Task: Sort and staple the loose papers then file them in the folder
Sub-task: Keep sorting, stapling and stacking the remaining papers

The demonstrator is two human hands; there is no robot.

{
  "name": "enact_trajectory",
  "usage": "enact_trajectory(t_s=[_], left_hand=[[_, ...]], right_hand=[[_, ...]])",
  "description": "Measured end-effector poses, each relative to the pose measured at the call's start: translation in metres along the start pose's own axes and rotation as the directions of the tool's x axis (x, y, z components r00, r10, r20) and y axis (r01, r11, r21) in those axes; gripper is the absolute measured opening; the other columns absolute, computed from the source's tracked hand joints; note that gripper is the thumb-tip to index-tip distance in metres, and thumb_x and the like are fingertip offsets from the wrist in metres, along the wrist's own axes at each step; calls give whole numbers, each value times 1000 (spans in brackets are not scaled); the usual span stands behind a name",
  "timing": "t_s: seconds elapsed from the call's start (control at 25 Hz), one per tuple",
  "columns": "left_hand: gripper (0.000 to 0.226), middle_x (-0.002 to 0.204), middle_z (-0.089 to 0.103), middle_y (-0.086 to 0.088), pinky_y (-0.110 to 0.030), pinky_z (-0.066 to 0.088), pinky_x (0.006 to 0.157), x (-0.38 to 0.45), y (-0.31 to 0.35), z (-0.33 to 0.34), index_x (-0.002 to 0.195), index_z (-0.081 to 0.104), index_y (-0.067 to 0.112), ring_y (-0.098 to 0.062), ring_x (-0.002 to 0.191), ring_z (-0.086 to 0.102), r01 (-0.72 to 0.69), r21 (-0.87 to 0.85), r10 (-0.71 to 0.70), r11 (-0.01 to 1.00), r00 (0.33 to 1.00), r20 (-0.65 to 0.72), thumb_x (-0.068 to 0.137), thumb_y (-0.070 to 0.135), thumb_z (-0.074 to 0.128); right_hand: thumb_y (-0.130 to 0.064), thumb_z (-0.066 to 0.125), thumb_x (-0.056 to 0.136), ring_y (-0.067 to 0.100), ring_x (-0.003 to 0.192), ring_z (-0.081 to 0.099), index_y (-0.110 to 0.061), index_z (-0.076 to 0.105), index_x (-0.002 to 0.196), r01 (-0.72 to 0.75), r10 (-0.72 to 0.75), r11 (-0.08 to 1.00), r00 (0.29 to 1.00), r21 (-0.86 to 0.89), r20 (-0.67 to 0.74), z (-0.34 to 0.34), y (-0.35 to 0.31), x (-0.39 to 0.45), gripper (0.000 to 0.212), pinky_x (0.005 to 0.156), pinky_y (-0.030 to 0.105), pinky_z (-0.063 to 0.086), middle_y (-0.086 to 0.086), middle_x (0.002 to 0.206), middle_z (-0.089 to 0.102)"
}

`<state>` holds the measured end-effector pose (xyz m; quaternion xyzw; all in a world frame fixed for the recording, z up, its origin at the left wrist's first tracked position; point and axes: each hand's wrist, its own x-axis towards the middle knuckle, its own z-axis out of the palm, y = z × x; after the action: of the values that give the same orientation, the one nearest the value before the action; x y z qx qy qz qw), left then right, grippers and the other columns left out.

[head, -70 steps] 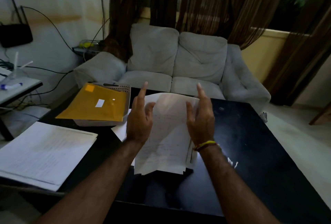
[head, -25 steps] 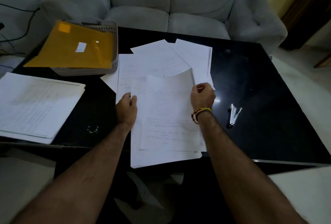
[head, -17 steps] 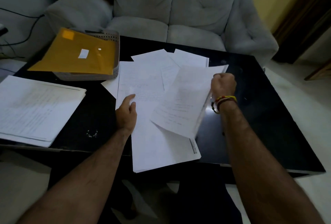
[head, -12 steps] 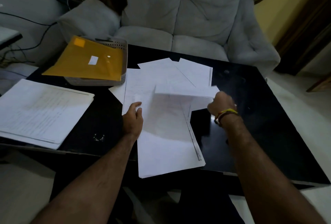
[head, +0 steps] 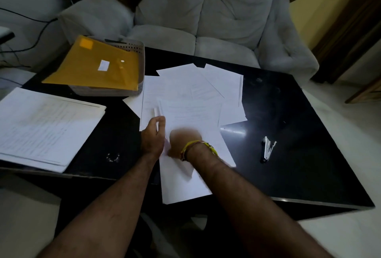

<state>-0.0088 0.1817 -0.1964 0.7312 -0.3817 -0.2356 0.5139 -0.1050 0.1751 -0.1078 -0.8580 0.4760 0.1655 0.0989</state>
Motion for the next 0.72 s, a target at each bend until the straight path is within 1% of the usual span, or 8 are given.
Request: enact_trajectory(t_s=[0.12, 0.2, 0.24, 0.32, 0.4, 0.44, 0.56, 0.72], left_hand=[[34, 118, 66, -4, -19, 42, 85, 3, -5, -2, 123, 59, 13, -19, 107, 61, -36, 17, 36, 999, 999, 32, 91, 22, 62], [36, 120, 65, -1, -16, 40, 86, 3, -6, -1, 125, 59, 13, -16, 108, 60, -60, 34, 59, 998, 997, 42, 89, 13, 60], [36, 121, 64, 0, -13, 38, 85, 3, -5, -1, 125, 58, 13, -13, 108, 59, -57, 29, 56, 998, 998, 43, 89, 11, 59], [37, 118, 64, 3, -13, 39, 82, 2, -2, -1, 126, 57, 15, -10, 101, 59, -24, -8, 24, 1000, 998, 51, 89, 9, 56], [40, 116, 65, 3, -20, 46, 83, 2, -2, -1, 127, 55, 17, -13, 97, 61, -5, -55, 10, 998, 997, 76, 89, 7, 55], [41, 117, 65, 3, -24, 49, 86, 2, -2, -1, 128, 55, 18, -14, 98, 62, 1, -72, 6, 997, 996, 91, 88, 6, 54], [43, 118, 65, 3, -23, 49, 89, 2, -3, 0, 129, 54, 21, -14, 102, 62, 14, -86, -4, 996, 994, 110, 88, 5, 53], [40, 105, 68, 4, -20, 49, 81, 2, -4, 4, 124, 56, 20, -10, 89, 62, -17, -16, 18, 1000, 998, 61, 87, 5, 53]], right_hand=[[-31, 63, 87, 18, 68, 56, -15, 61, 77, 123, -188, 946, 962, 301, 198, 2, 0, 4, 18, 56, 23, 42, -4, 66, 56], [-39, 65, 86, 12, 53, 51, -19, 70, 77, 75, -249, 864, 923, 497, 294, -1, 18, 4, 23, 48, 19, 42, -3, 60, 57], [-44, 64, 87, 12, 49, 49, -20, 72, 79, 17, -212, 803, 942, 595, 259, 2, 33, 8, 26, 47, 21, 43, -1, 61, 60], [-41, 63, 89, 18, 63, 62, -15, 71, 89, -88, 131, 663, 991, 743, 1, 15, 66, 22, 27, 63, 32, 52, 6, 77, 69], [-36, 57, 92, 27, 98, 64, -14, 67, 105, -254, 553, 656, 802, 710, -225, 37, 98, 33, 28, 87, 36, 49, 10, 105, 68], [-33, 54, 93, 30, 107, 60, -13, 65, 112, -310, 635, 631, 733, 711, -245, 48, 109, 34, 30, 92, 37, 46, 11, 114, 64], [-20, 48, 95, 32, 107, 56, -9, 64, 111, -250, 614, 677, 711, 692, -343, 77, 118, 36, 26, 93, 38, 43, 14, 111, 61], [-12, 51, 93, 27, 105, 57, -5, 66, 111, -116, 701, 604, 548, 789, -456, 90, 122, 33, 24, 90, 30, 42, 13, 110, 62]])
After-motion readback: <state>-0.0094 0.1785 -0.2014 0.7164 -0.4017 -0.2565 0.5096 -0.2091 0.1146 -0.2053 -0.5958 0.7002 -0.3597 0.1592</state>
